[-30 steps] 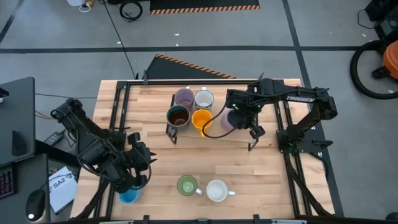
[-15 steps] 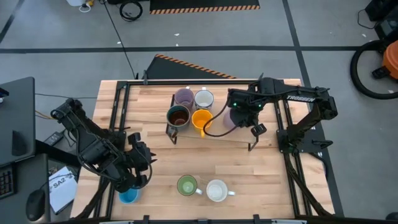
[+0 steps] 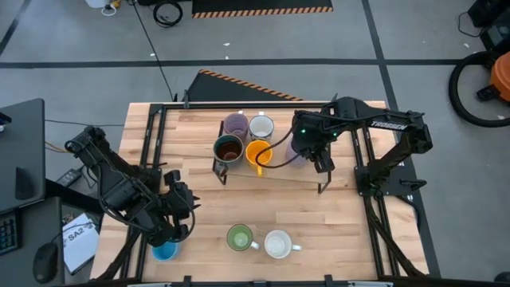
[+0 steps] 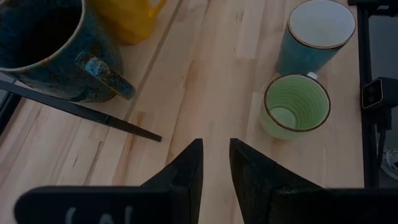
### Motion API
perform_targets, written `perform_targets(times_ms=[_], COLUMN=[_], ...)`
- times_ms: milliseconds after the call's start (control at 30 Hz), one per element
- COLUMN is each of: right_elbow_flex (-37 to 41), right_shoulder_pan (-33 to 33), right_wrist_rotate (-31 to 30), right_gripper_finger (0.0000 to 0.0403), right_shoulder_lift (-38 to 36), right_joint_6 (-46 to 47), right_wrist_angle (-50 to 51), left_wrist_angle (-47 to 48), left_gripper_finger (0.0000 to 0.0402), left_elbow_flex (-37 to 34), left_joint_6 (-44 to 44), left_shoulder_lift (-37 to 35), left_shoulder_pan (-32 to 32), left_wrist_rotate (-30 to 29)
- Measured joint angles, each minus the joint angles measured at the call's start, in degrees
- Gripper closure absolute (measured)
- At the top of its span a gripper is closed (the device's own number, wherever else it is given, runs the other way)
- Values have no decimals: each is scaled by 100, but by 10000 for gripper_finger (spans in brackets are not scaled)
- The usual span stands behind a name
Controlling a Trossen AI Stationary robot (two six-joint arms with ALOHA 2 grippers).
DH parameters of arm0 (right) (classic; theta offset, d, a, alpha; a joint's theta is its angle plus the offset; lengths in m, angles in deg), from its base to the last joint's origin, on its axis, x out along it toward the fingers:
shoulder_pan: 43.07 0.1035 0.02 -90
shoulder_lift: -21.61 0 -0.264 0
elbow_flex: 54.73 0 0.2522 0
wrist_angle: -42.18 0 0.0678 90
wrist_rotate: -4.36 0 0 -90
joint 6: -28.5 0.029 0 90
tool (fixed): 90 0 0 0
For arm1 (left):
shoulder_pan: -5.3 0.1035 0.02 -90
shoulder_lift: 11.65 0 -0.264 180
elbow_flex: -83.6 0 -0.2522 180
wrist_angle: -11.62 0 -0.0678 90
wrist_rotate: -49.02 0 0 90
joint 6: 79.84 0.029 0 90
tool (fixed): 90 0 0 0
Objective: Place coffee mugs
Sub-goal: Put the violet mug on the shelf
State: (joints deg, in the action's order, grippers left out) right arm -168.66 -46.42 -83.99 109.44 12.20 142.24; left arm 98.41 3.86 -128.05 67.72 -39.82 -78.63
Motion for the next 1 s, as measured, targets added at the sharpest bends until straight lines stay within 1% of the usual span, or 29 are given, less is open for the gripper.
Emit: perform_targets(times_ms=[100,233,400,500,567,667,833,1000], right_elbow_flex=[-219,-382,-385,-382,-382,-381,-380,-537], right_shoulder_pan=[91,201,255,253,255,251,345,377], right_wrist_rotate=[-291,-286,-219,-259,-444,-640,-649,-659], right_gripper_finger=[225,221,221,221,221,221,222,222], right_shoulder_lift=[8,11,118,276,397,598,724,767], right_joint_6=[676,2016,4099,4948,5380,5757,5976,6126], right_wrist_angle=[-1,-224,-695,-830,-639,-362,-564,-559], left_wrist_angle=[0,4,2,7,7,7,4,4], left_gripper_finger=[317,317,317,317,317,317,317,317], left_elbow_flex=[0,0,0,0,0,0,0,0], left_joint_6=[0,2,224,311,346,369,393,397], left_shoulder_lift=[0,0,0,0,0,0,0,0], left_shoulder_pan=[0,0,0,20,35,33,33,33], left_wrist_rotate=[1,1,2,1,18,27,42,42])
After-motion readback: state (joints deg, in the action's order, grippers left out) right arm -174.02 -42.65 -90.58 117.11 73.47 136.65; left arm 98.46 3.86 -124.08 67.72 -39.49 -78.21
